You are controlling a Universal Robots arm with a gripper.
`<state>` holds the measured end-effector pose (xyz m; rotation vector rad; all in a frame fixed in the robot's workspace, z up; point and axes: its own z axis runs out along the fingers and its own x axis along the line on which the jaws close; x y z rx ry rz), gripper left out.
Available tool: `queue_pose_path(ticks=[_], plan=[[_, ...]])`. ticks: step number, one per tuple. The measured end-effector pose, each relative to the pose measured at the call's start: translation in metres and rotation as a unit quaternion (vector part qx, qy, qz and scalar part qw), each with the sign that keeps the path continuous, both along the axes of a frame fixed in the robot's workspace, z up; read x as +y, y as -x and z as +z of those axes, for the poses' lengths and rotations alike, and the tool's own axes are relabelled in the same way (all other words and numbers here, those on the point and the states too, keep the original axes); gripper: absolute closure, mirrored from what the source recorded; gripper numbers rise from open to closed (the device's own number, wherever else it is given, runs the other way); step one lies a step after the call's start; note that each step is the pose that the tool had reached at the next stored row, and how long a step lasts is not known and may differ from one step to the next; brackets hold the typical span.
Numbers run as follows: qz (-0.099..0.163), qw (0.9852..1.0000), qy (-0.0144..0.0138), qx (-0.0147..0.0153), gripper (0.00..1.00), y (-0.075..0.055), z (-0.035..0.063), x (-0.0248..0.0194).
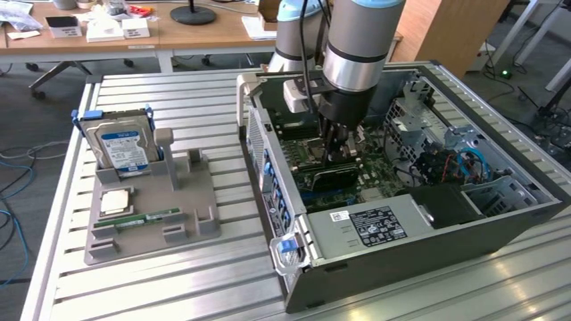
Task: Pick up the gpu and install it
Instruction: 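Press down on the gpu until it lock into place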
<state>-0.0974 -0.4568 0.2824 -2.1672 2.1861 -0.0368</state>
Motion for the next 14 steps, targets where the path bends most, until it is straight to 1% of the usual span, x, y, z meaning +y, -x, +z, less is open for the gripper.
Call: queue_pose_path(ticks=[7, 14], plan=[[0.0, 1.0, 0.0, 0.0, 0.9, 0.0, -0.0006, 0.0], [0.0, 1.0, 0.0, 0.0, 0.9, 0.0, -0.0034, 0.0]])
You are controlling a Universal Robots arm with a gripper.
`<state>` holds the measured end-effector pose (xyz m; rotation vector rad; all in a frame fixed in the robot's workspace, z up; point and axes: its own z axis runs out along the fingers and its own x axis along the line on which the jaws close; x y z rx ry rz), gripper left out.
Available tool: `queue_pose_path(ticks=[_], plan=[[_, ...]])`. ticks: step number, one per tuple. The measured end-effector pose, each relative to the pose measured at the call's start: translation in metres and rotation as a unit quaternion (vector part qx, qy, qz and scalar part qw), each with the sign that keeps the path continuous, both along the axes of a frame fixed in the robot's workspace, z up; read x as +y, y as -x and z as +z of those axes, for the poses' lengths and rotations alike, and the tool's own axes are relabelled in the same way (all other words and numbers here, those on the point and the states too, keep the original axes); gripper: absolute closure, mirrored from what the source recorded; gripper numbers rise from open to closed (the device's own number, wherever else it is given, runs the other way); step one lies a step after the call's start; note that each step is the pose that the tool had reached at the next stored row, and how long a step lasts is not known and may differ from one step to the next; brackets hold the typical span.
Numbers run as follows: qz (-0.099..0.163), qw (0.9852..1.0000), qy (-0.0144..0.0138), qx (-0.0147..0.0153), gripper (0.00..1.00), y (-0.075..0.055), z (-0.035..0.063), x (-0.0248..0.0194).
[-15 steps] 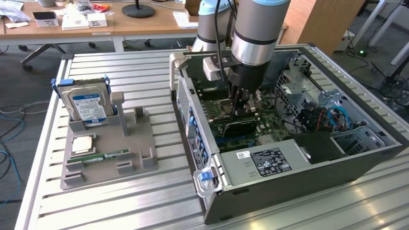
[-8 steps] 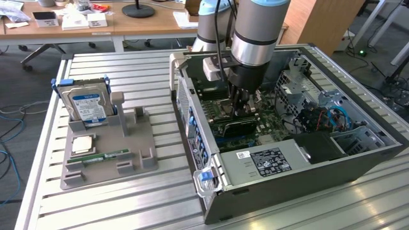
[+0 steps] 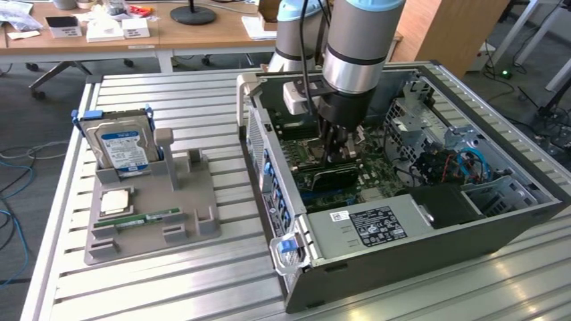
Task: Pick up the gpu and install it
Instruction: 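Press down on the gpu until it lock into place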
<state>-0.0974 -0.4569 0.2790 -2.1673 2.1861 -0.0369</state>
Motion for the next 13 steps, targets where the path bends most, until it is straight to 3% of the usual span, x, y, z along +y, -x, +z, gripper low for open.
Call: queue_pose_path(ticks=[13], plan=[[0.0, 1.0, 0.0, 0.0, 0.9, 0.0, -0.0056, 0.0008]])
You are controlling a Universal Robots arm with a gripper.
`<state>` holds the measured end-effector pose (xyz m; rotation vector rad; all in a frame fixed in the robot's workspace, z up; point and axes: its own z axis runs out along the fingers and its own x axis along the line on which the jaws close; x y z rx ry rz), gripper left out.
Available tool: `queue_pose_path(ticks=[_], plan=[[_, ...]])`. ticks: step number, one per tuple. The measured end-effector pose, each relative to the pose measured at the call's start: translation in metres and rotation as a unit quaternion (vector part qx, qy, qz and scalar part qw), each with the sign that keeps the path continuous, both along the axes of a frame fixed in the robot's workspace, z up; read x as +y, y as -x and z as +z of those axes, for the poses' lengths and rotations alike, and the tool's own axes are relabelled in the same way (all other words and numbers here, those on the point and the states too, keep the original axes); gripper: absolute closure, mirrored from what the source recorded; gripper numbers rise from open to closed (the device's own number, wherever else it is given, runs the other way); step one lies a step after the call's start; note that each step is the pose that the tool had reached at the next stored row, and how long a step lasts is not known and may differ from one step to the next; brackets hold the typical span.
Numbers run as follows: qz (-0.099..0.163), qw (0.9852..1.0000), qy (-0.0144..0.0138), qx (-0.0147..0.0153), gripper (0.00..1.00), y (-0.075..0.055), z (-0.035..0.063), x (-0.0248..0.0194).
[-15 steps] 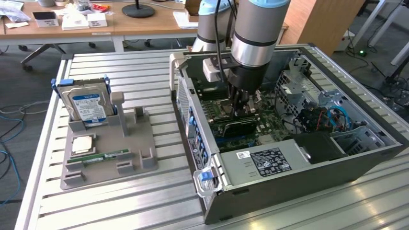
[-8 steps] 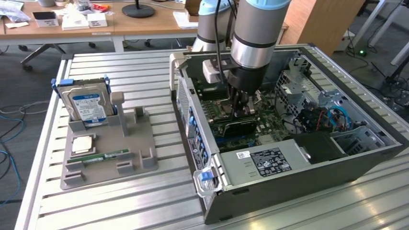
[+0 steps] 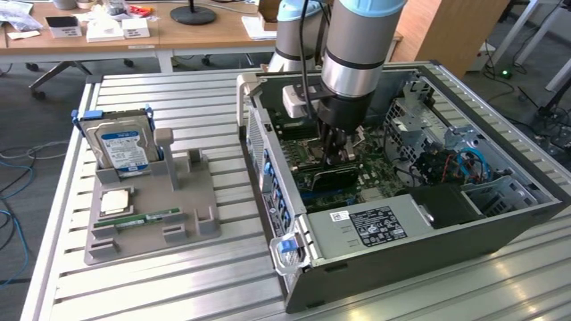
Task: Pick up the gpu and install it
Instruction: 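Press down on the gpu until it lock into place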
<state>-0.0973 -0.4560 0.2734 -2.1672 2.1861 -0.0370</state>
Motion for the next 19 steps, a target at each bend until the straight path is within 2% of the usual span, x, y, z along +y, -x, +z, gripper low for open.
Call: queue_pose_path(ticks=[19], plan=[[0.0, 1.0, -0.0001, 0.0, 0.9, -0.0041, -0.0021, 0.0012]])
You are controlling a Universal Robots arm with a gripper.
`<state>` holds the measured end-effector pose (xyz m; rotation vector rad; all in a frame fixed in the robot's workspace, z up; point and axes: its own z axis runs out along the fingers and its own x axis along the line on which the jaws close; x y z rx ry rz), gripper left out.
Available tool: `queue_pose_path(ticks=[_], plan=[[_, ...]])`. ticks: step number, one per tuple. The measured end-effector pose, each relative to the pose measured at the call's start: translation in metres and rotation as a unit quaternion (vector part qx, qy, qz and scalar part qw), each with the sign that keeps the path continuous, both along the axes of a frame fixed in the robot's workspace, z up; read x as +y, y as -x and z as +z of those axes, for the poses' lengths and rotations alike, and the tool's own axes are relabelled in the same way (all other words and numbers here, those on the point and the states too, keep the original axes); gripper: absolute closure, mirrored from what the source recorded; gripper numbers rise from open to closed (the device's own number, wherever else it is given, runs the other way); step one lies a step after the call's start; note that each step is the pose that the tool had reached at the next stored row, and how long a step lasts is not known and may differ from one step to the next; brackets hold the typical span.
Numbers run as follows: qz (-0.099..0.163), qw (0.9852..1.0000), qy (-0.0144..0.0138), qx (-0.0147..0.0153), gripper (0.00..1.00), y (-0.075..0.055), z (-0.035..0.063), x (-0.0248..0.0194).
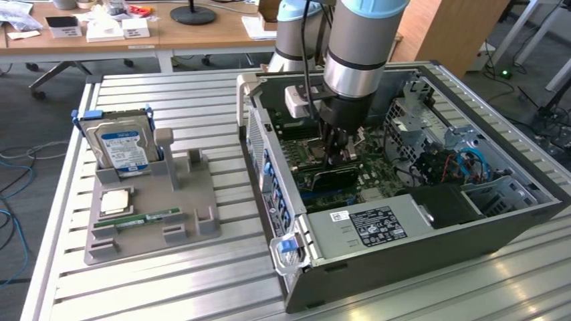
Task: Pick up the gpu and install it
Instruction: 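Press down on the gpu until it lock into place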
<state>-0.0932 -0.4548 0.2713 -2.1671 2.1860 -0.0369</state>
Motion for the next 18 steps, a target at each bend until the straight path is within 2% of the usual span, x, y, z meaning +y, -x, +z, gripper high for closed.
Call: queue_pose_path(ticks=[18], plan=[[0.0, 1.0, 0.0, 0.0, 0.9, 0.0, -0.0041, -0.0001]])
